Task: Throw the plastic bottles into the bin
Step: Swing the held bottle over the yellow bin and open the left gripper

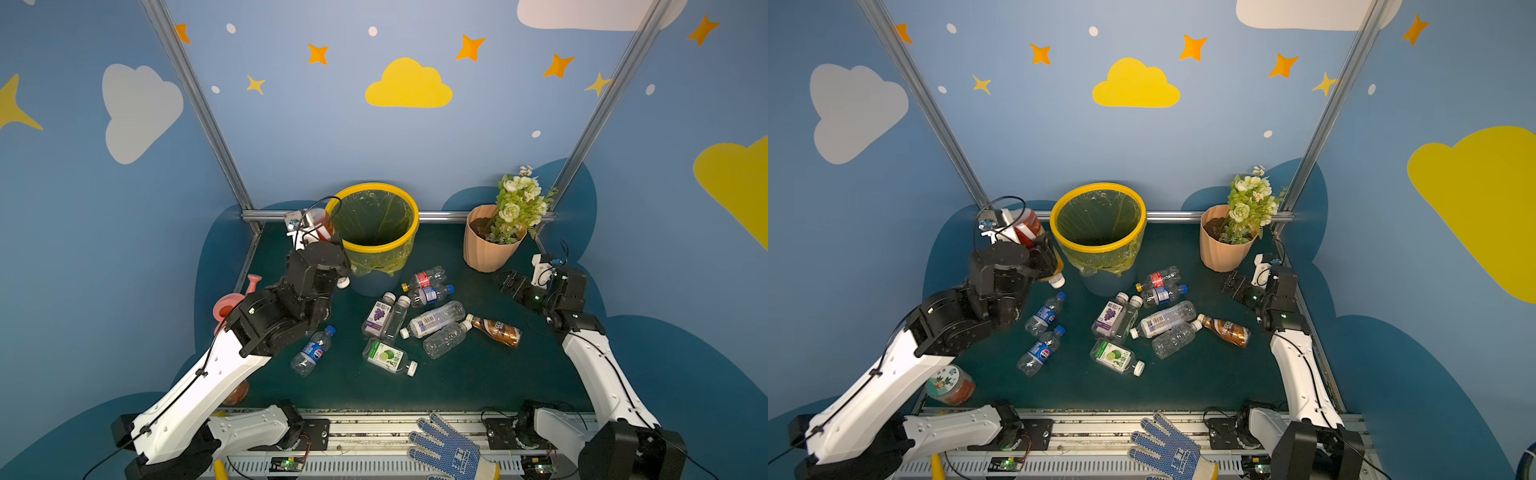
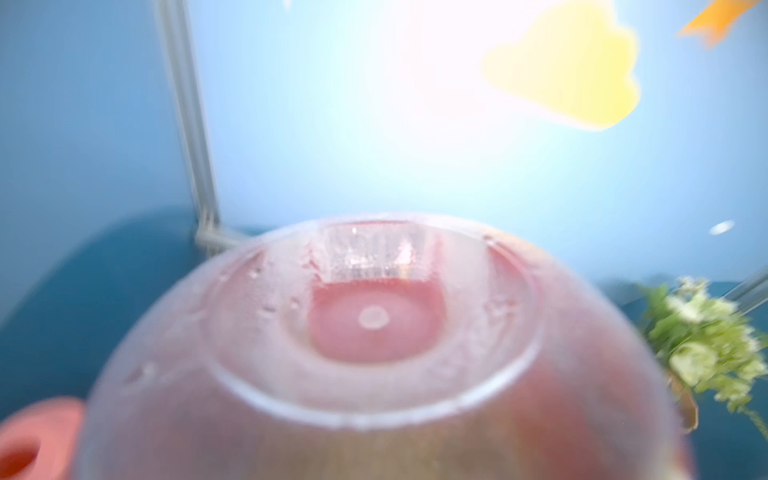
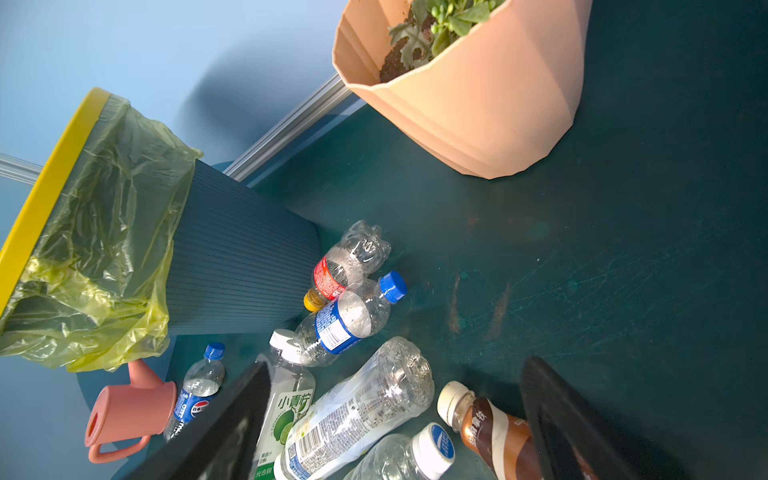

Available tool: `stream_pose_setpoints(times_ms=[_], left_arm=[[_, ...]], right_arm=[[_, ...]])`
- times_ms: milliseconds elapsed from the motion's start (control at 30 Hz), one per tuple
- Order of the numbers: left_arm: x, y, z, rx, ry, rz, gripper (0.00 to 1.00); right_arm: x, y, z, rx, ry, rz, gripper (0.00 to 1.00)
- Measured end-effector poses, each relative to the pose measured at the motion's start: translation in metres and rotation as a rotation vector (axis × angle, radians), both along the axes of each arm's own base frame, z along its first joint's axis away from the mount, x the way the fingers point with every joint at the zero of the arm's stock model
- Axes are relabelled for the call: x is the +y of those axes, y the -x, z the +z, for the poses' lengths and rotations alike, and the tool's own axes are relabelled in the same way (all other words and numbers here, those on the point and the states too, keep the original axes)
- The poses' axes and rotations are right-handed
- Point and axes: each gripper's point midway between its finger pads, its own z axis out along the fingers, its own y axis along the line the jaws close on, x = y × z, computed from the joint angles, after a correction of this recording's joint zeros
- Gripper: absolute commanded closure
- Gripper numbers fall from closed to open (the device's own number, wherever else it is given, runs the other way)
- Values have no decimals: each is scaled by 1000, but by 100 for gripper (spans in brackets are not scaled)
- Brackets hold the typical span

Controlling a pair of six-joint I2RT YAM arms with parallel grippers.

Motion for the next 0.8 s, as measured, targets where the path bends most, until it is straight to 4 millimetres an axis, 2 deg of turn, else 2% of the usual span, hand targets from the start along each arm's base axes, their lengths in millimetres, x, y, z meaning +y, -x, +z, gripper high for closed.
stream_pose_setpoints(times_ms=[133,200,267,367,400,467,533,600,667,733,800], left_arm=[[-25,-25,46,-149,-98,-26,39],[-41,-44,61,-190,-129,-44,38],[-55,-68,66,-215,-143,-58,37],[-66,-114,51,-180,-158,-83,33],[-67,-134,40,-149,-152,-91,29],[-67,-164,16,-81,-138,-100,12],[-66,-182,-13,-5,-142,-108,0],[-68,-191,-40,64,-159,-122,0],[-79,-185,-50,88,-174,-158,0],[-89,-171,-41,65,-181,-195,0],[-95,-148,-16,4,-181,-230,0]], right_arm=[[2,3,4,-11,2,5,8],[2,5,8,-20,6,1,8],[2,9,13,-33,11,-2,8],[1,13,19,-50,16,-9,8],[1,14,21,-56,18,-10,8],[1,17,24,-66,20,-12,8],[0,19,27,-72,25,-20,8],[-2,21,29,-78,31,-28,8],[-3,23,32,-86,35,-34,8],[-3,23,33,-91,36,-38,8],[-3,23,33,-91,37,-39,8]])
